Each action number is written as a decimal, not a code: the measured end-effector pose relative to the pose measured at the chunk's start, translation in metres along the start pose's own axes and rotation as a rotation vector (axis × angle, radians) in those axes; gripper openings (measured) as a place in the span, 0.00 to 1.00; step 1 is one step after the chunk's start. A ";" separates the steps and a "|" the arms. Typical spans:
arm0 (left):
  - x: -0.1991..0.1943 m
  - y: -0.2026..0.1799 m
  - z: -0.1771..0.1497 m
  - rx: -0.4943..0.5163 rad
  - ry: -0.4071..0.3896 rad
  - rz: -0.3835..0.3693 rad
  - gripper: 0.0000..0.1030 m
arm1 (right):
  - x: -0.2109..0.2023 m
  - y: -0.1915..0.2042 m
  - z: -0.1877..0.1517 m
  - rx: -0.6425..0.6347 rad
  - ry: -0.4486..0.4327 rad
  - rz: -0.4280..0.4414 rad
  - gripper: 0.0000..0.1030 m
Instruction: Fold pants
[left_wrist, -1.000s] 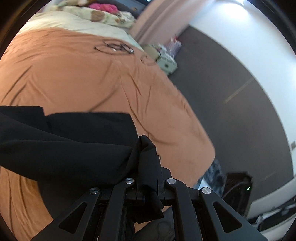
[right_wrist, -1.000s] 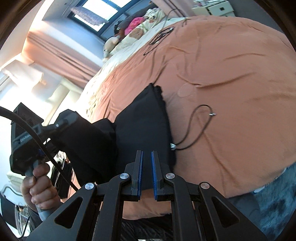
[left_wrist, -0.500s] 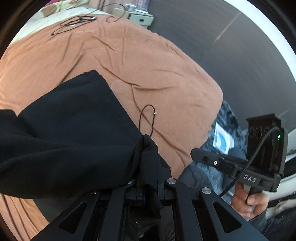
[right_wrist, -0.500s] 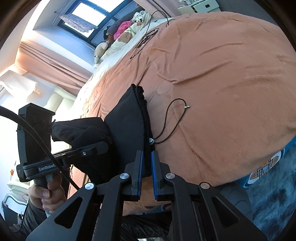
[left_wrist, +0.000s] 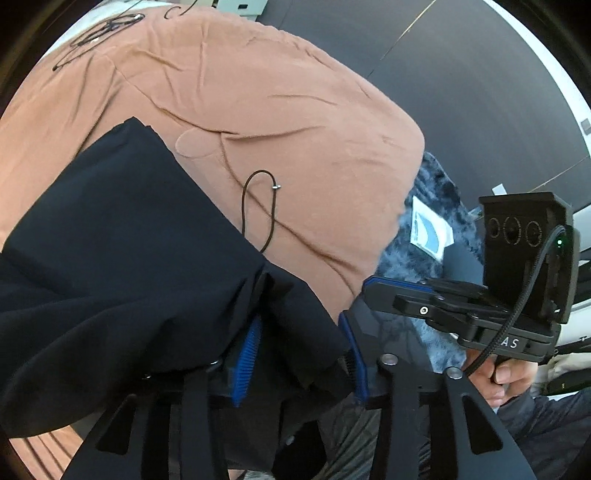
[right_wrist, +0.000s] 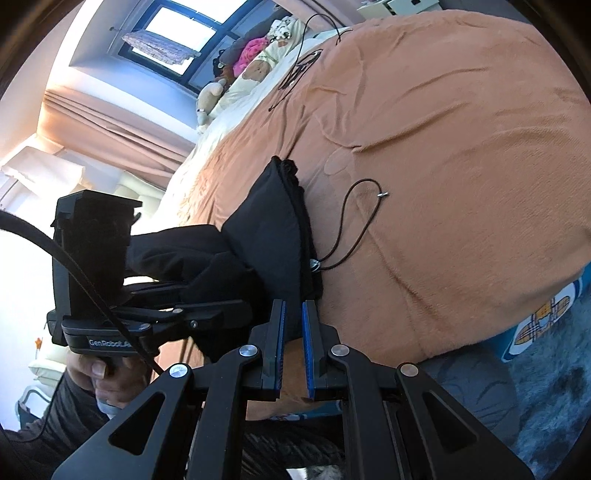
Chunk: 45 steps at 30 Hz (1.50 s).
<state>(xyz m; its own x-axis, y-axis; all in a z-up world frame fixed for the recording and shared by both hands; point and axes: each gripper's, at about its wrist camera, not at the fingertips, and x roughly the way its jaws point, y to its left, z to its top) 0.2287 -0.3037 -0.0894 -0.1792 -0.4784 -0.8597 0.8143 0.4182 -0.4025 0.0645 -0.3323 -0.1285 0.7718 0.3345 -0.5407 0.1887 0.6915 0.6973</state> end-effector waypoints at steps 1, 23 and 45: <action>-0.002 0.000 -0.001 -0.004 -0.006 -0.005 0.48 | 0.000 0.000 -0.001 0.002 -0.002 0.005 0.06; -0.031 0.019 -0.057 -0.129 -0.106 -0.065 0.49 | 0.018 0.011 -0.001 -0.015 -0.025 0.114 0.62; -0.065 0.103 -0.193 -0.472 -0.319 -0.113 0.65 | 0.047 0.082 -0.023 -0.250 0.052 -0.027 0.62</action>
<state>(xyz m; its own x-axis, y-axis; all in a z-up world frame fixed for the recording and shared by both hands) 0.2176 -0.0809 -0.1357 -0.0158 -0.7184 -0.6955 0.4522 0.6152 -0.6458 0.1027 -0.2454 -0.1075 0.7350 0.3416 -0.5857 0.0484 0.8352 0.5478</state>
